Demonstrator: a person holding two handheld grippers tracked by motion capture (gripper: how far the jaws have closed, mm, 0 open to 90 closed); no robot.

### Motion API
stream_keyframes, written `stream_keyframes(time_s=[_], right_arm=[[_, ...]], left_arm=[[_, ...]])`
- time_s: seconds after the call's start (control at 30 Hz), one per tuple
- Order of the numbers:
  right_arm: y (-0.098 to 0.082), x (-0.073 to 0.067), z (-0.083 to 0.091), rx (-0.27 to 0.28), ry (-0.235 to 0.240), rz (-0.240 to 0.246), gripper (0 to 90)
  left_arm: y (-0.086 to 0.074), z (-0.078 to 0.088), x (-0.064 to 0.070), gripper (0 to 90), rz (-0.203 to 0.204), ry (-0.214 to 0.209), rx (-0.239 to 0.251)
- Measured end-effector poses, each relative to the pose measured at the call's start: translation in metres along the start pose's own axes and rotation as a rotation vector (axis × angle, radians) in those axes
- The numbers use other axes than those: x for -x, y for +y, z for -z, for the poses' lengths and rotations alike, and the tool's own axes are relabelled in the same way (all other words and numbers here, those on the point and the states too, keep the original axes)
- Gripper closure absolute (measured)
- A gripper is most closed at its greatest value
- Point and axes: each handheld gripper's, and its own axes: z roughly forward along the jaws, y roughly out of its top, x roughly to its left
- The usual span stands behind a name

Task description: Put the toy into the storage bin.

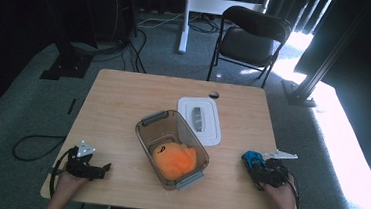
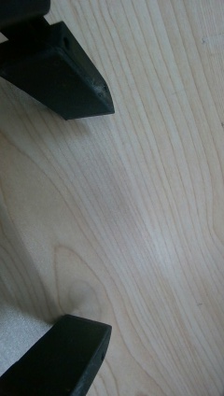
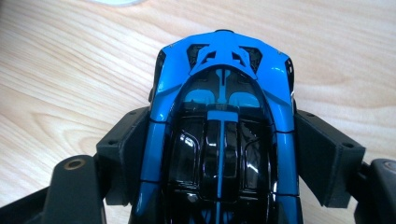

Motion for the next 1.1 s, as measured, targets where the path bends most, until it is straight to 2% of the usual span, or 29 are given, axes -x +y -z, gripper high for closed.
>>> stream_keyframes(time_s=[0.17,0.27,0.43,1.1], right_arm=[[0.009,-0.003,0.008,0.023,0.01,0.003,24.9],[0.019,-0.008,0.015,0.036,0.031,0.015,24.9],[0.031,-0.016,0.022,0.053,0.039,0.04,24.9],[0.076,-0.052,0.032,0.084,0.093,0.114,24.9]], left_arm=[[0.0,0.0,0.0,0.1,0.0,0.0,0.0],[0.0,0.0,0.0,0.1,0.001,0.0,0.001],[0.0,0.0,0.0,0.2,0.001,0.0,0.001],[0.0,0.0,0.0,0.2,-0.001,0.0,-0.001]])
